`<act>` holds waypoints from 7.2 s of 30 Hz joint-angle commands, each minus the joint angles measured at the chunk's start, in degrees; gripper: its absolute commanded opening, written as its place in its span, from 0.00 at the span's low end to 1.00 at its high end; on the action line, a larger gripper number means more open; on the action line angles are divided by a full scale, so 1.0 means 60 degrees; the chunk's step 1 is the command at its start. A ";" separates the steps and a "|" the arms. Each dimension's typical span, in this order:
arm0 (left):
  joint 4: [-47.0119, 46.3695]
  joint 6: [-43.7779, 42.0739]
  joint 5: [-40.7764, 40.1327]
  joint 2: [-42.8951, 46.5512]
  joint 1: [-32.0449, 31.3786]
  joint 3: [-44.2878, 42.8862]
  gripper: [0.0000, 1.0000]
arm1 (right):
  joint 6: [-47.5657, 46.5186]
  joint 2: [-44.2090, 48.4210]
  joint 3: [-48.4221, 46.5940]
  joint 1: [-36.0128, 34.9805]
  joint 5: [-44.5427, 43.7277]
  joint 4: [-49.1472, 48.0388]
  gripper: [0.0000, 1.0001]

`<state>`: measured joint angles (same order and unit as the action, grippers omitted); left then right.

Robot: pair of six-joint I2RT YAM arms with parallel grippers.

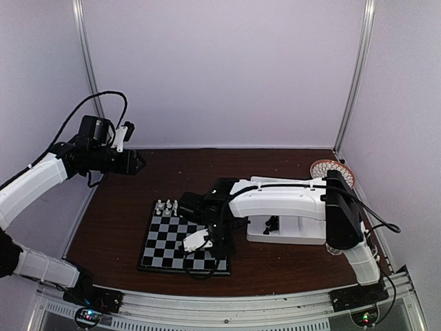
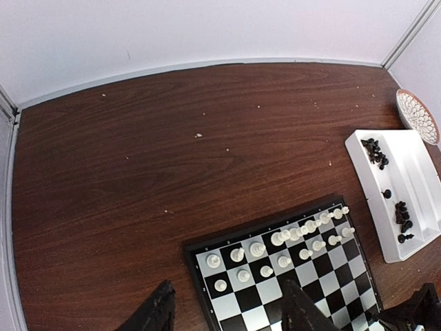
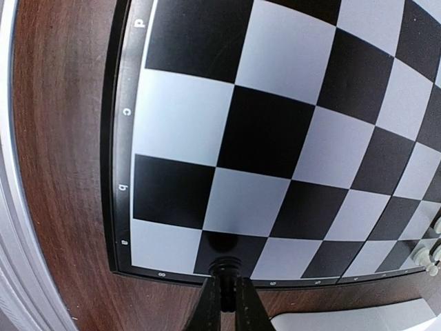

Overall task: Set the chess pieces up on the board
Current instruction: Place the pawn at a7, then pick up the bishop from the storage box, then pass from the right arm to the left

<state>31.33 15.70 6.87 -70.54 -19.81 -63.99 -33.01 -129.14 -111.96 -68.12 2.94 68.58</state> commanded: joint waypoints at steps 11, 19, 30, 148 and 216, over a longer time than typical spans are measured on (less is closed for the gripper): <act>-0.0447 -0.0025 0.0259 0.0156 0.0070 0.0160 0.53 | 0.0009 -0.0210 0.0204 0.0021 -0.0446 -0.0089 0.05; -0.0445 -0.0008 0.0296 0.0145 0.0074 0.0161 0.53 | 0.0008 -0.0230 0.0189 0.0029 -0.0446 -0.0065 0.08; -0.0443 0.0005 0.0395 0.0090 0.0074 0.0169 0.53 | 0.0090 -0.0240 0.0159 0.0030 -0.0285 0.0002 0.08; -0.8546 0.8105 0.6711 -0.6126 -0.4967 -0.2005 0.45 | 0.0549 0.6965 0.5323 0.5392 0.7535 -0.3278 0.15; 0.3246 0.0651 0.0408 -0.3024 -0.5062 -0.3140 0.02 | 0.0104 0.8623 0.8018 0.7620 0.7779 -0.3551 0.46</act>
<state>39.94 27.09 21.50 -92.29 -49.98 -86.39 -31.75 -77.01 -70.70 -24.99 47.90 50.68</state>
